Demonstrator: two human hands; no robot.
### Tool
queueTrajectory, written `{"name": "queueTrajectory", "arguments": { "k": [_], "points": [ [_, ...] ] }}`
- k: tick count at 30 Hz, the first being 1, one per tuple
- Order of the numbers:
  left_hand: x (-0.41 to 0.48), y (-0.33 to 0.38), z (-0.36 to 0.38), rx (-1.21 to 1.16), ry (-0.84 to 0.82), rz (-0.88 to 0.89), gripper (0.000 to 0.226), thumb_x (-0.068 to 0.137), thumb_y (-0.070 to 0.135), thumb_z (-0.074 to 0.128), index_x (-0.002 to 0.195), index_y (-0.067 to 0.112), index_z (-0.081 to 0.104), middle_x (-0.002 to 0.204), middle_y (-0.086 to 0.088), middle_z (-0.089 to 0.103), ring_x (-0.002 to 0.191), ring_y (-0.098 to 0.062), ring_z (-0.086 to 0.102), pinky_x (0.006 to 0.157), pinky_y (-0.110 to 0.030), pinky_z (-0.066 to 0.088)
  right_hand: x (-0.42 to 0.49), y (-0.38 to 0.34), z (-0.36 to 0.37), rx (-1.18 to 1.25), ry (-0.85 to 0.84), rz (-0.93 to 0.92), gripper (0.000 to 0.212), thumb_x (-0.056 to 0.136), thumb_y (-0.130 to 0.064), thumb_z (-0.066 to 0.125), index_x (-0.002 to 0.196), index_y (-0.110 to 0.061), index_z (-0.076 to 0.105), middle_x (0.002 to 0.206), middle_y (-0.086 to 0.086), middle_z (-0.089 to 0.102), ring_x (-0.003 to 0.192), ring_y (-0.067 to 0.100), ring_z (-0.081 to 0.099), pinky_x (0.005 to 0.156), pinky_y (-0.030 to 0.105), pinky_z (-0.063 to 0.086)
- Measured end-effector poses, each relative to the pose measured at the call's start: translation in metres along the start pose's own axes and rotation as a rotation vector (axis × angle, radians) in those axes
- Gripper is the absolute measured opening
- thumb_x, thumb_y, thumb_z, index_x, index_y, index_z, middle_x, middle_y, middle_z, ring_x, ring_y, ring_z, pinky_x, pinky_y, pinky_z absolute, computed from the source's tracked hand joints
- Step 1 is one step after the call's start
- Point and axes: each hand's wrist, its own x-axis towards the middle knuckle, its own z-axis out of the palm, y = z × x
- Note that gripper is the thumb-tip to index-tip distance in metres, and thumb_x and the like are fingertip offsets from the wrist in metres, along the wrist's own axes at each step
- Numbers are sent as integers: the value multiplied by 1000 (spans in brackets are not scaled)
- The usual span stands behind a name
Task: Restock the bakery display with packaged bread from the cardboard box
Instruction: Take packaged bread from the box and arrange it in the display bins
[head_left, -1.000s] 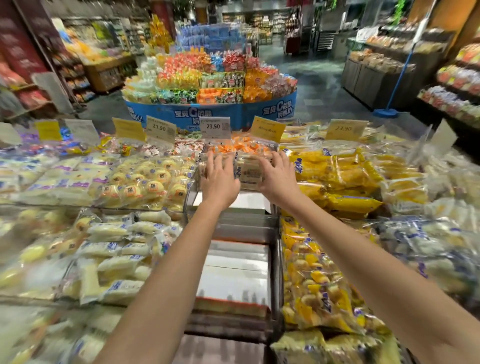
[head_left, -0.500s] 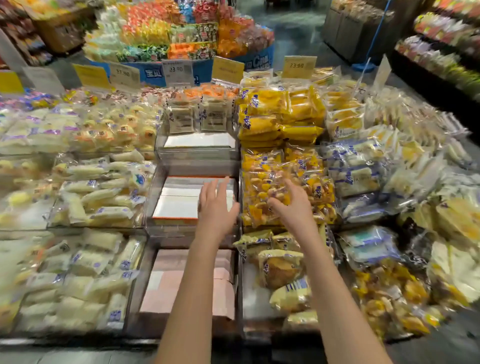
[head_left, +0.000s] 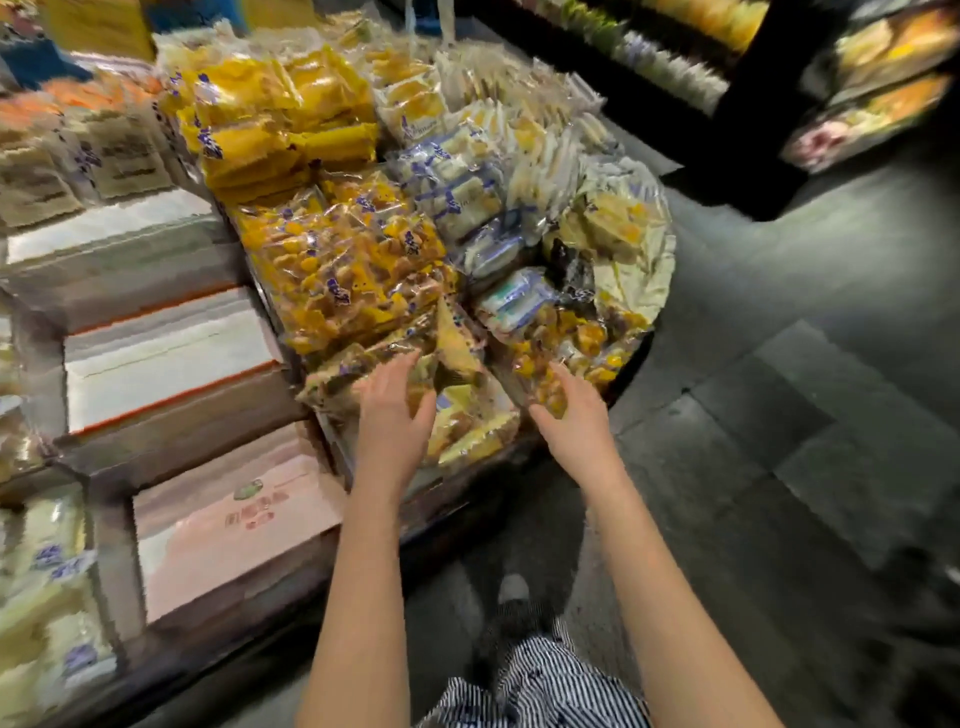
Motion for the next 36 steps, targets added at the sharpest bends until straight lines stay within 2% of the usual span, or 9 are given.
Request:
{"name": "queueTrajectory", "arguments": {
  "k": [3, 8, 12, 18, 21, 25, 30, 33, 36],
  "points": [
    [1, 31, 32, -19, -46, 119, 47, 95, 12, 60, 140, 6, 49, 139, -16, 51, 135, -35, 39, 116, -44, 25, -17, 38, -38, -2, 94, 116, 65, 97, -30, 58, 154, -21, 28, 158, 10, 28, 147, 27, 20, 119, 43, 22],
    [10, 113, 93, -27, -124, 300, 46, 93, 11, 63, 138, 3, 52, 136, -17, 55, 133, -38, 41, 114, -44, 27, -32, 97, -113, 62, 296, 234, 63, 95, -22, 59, 152, -14, 32, 155, 14, 31, 144, 29, 24, 117, 36, 19],
    [7, 180, 163, -25, -248, 454, 46, 92, 14, 61, 137, 7, 54, 134, -14, 58, 132, -39, 43, 112, -51, 31, -41, 152, -173, 121, 403, 315, 63, 96, -22, 57, 153, -15, 30, 155, 15, 29, 145, 30, 23, 117, 37, 18],
    [-19, 301, 279, -13, -428, 624, 51, 95, 15, 61, 144, 12, 46, 138, -12, 54, 135, -34, 38, 117, -47, 24, -55, 252, -283, 229, 542, 398, 64, 98, -27, 57, 153, -16, 27, 157, 13, 26, 146, 30, 20, 119, 42, 19],
    [-40, 373, 347, 1, -510, 703, 53, 96, 16, 60, 146, 13, 43, 146, -9, 47, 142, -35, 29, 118, -38, 15, -71, 309, -351, 273, 640, 458, 64, 98, -27, 57, 154, -17, 27, 157, 11, 25, 146, 30, 20, 118, 43, 22],
    [-85, 458, 434, -34, -628, 812, 53, 97, 18, 59, 147, 11, 42, 148, -9, 45, 142, -35, 28, 117, -37, 16, -101, 383, -429, 352, 783, 560, 62, 100, -31, 54, 154, -22, 25, 160, 6, 21, 147, 27, 19, 116, 47, 28],
    [-146, 516, 521, 0, -887, 917, 53, 97, 20, 58, 146, 10, 42, 148, -15, 45, 142, -37, 28, 118, -42, 17, -150, 467, -475, 454, 893, 753, 60, 101, -27, 52, 155, -18, 25, 158, 8, 23, 143, 27, 27, 111, 39, 31],
    [-166, 539, 571, 68, -994, 909, 55, 99, 24, 57, 149, 17, 37, 152, -11, 40, 144, -35, 22, 118, -43, 18, -167, 511, -490, 517, 928, 870, 62, 101, -28, 53, 154, -18, 25, 159, 9, 22, 142, 29, 30, 111, 45, 33],
    [-186, 566, 615, 102, -1090, 939, 55, 100, 28, 54, 151, 20, 33, 155, -7, 35, 145, -29, 20, 118, -43, 19, -178, 549, -507, 549, 960, 953, 63, 100, -31, 55, 154, -21, 25, 158, 10, 26, 129, 28, 42, 102, 46, 42]
  ]
}}
